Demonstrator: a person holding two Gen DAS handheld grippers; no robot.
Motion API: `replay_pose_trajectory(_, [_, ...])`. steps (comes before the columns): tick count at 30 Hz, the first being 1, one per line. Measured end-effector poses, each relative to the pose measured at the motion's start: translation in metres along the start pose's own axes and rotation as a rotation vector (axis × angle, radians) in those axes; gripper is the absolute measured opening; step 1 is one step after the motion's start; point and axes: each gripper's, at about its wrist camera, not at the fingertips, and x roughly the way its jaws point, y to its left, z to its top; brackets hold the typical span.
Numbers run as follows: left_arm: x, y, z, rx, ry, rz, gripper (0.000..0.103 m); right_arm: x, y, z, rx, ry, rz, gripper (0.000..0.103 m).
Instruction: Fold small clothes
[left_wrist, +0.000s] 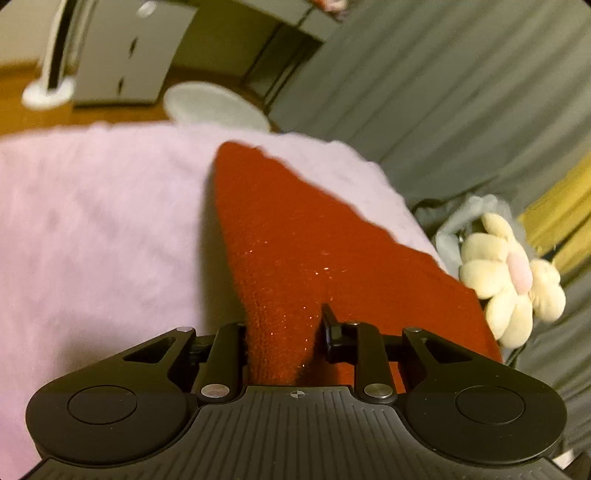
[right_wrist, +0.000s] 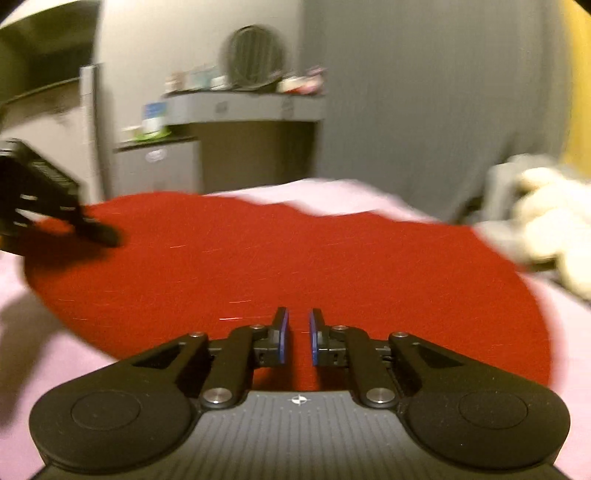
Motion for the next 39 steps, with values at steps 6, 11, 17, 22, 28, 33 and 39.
replay_pose_trajectory(6, [-0.005,-0.067,-0.001,0.139,-0.042,-0.085,0.025,-0.012,-0.058,-0.005,0.043,0.020,-0.222,0.013])
replay_pose_trajectory(11, [0.020,-0.114,-0.015,0.183,-0.015,-0.140,0.025,-0.011,-0.085,-0.011,0.112,0.030,-0.280,0.013])
replay_pose_trajectory(17, [0.066,-0.156,-0.048,0.231,0.053,-0.177,0.026,-0.014,-0.098,-0.021,0.147,0.027,-0.285,0.013])
replay_pose_trajectory(22, [0.099,-0.167,-0.068,0.244,0.094,-0.196,0.030,-0.008,-0.103,-0.021,0.163,0.024,-0.267,0.013])
replay_pose_trajectory(28, [0.094,-0.148,-0.073,0.226,0.108,-0.392,0.056,-0.011,-0.113,-0.019,0.209,-0.006,-0.192,0.015])
replay_pose_trajectory(33, [0.092,-0.122,-0.069,0.121,0.123,-0.542,0.066,-0.016,-0.111,-0.015,0.255,-0.018,-0.123,0.015])
replay_pose_trajectory(39, [0.093,-0.129,-0.076,0.166,0.097,-0.572,0.068,-0.024,-0.116,0.007,0.321,-0.091,0.071,0.018])
